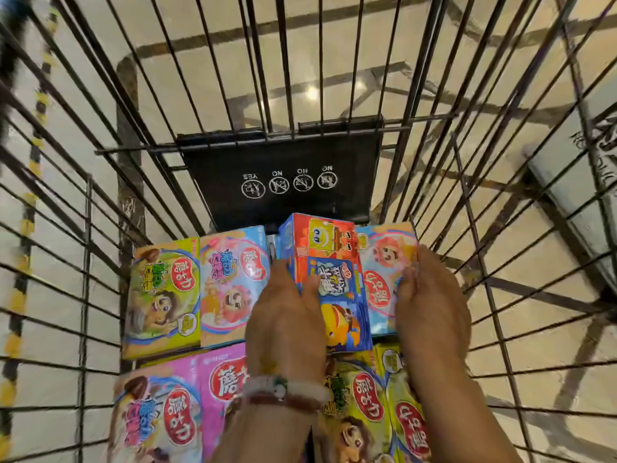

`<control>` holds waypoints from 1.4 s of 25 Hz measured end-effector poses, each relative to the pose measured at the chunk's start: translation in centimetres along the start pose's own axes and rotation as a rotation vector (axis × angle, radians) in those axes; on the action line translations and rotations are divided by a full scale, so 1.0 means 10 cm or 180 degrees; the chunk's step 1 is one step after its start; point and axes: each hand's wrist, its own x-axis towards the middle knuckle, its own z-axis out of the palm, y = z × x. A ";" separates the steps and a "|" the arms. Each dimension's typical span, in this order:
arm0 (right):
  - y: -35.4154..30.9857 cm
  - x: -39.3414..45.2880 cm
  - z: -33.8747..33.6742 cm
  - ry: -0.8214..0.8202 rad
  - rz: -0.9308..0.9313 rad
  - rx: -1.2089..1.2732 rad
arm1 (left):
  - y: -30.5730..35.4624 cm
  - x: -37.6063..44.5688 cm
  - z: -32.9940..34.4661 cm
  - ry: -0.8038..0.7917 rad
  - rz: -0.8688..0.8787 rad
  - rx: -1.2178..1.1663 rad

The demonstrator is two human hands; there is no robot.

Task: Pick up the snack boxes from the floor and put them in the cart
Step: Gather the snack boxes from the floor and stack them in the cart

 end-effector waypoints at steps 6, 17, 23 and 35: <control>0.06 0.00 0.03 0.0153 -0.0464 -0.0224 | -0.10 0.01 0.18 0.0038 0.1400 0.0980; -0.07 0.16 0.14 -0.0750 -0.0919 -0.0536 | -0.13 0.13 0.05 -0.0912 0.1229 0.1753; -0.37 0.18 -0.48 -0.0561 -0.1424 -0.0673 | 0.21 0.11 -0.52 -0.0454 0.1414 0.1356; -1.89 -1.29 -3.35 -0.0646 -0.3008 -0.0799 | -0.04 -1.59 -4.02 0.0834 0.2517 0.1923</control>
